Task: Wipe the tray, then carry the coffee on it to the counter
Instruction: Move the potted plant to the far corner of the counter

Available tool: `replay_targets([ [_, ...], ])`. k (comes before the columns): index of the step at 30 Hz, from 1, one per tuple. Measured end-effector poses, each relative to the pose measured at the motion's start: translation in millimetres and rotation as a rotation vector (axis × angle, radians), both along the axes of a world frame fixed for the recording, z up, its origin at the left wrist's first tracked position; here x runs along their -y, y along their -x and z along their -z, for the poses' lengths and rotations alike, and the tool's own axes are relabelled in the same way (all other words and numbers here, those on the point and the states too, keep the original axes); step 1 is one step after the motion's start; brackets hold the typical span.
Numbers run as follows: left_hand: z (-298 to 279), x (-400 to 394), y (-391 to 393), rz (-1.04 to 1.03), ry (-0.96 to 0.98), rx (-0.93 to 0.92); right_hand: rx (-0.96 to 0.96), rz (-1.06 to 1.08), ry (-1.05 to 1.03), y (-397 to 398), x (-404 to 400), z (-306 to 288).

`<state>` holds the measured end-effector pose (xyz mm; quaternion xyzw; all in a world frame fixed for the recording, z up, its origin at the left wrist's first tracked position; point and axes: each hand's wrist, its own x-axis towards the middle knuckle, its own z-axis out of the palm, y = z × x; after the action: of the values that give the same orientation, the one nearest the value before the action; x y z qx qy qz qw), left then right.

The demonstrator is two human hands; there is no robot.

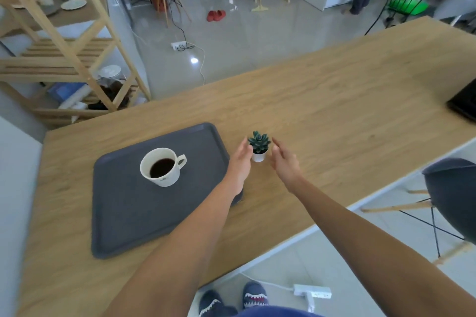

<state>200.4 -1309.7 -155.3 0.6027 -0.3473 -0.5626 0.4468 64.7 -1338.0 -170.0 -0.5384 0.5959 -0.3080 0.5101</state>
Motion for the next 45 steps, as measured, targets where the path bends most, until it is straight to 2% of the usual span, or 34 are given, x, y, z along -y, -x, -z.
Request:
replay_targets([
  [4,1,4,-1,0.008,0.023,-0.015,0.073,-0.011,-0.038,-3,11,11],
  [7,-9,9,-11,0.003,0.045,-0.015,0.166,-0.025,-0.035,-12,20,-8],
  [11,-36,20,-43,-0.037,0.106,0.007,0.241,-0.184,-0.005,-40,43,-44],
  [17,-81,26,-135,-0.166,0.183,0.051,0.277,-0.391,0.053,-138,66,-90],
  [22,-96,9,-236,-0.326,0.207,0.115,0.31,-0.57,0.057,-245,62,-112],
  [27,-93,-26,-333,-0.464,0.171,0.109,0.307,-0.676,-0.029,-359,49,-98],
  [33,-62,-46,-418,-0.592,0.088,0.035,0.281,-0.767,-0.152,-462,34,-66],
  [45,-13,-37,-521,-0.813,0.011,-0.04,0.201,-0.794,-0.29,-580,40,-25],
])
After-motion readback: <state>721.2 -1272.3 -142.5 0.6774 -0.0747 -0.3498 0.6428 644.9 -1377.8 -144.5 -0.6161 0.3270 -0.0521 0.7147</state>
